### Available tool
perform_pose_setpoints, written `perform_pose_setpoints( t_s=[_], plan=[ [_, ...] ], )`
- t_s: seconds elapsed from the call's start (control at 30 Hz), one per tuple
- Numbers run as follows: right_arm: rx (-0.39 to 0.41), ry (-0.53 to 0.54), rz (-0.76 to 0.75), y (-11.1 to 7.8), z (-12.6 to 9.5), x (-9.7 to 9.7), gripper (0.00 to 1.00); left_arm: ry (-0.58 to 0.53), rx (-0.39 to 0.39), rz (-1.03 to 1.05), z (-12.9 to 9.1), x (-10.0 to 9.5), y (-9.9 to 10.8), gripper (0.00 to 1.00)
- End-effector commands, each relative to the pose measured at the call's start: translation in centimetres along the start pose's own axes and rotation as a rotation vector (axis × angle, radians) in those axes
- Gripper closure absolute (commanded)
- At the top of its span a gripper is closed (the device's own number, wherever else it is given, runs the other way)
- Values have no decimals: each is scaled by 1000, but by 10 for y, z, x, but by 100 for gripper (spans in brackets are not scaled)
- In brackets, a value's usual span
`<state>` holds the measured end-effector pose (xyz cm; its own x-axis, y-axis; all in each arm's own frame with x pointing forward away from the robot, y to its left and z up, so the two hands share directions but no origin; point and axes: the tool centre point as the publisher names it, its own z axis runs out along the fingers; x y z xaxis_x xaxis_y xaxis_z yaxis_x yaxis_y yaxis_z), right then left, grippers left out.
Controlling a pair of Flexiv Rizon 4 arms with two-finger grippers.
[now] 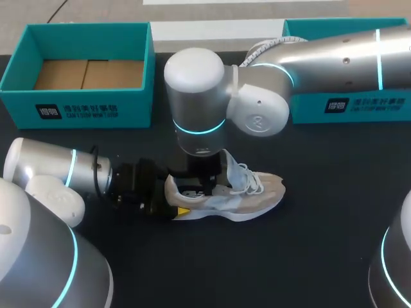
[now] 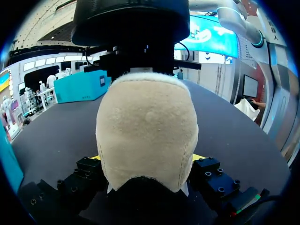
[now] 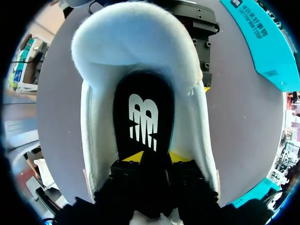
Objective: Take the shoe out of the shoebox, open the shoe tongue, remove and reinsert the insole, then place the shoe into the shoebox
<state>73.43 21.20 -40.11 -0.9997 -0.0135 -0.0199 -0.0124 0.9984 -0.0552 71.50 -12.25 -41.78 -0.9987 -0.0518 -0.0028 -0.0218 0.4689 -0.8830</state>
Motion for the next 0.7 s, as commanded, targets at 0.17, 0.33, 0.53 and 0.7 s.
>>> perform_pose_setpoints(
  t_s=[0.17,0.33,0.53,0.7],
  plan=[
    [-8,10,22,3,11,11,100,0,-2,2,0,1,1,100],
    [-4,-36,79,-8,-4,13,100,0,-2,2,0,1,1,100],
    [10,-97,109,-21,-30,10,100,0,-2,2,0,1,1,100],
    [-6,-136,129,-22,-47,5,100,0,-2,2,0,1,1,100]
  ],
)
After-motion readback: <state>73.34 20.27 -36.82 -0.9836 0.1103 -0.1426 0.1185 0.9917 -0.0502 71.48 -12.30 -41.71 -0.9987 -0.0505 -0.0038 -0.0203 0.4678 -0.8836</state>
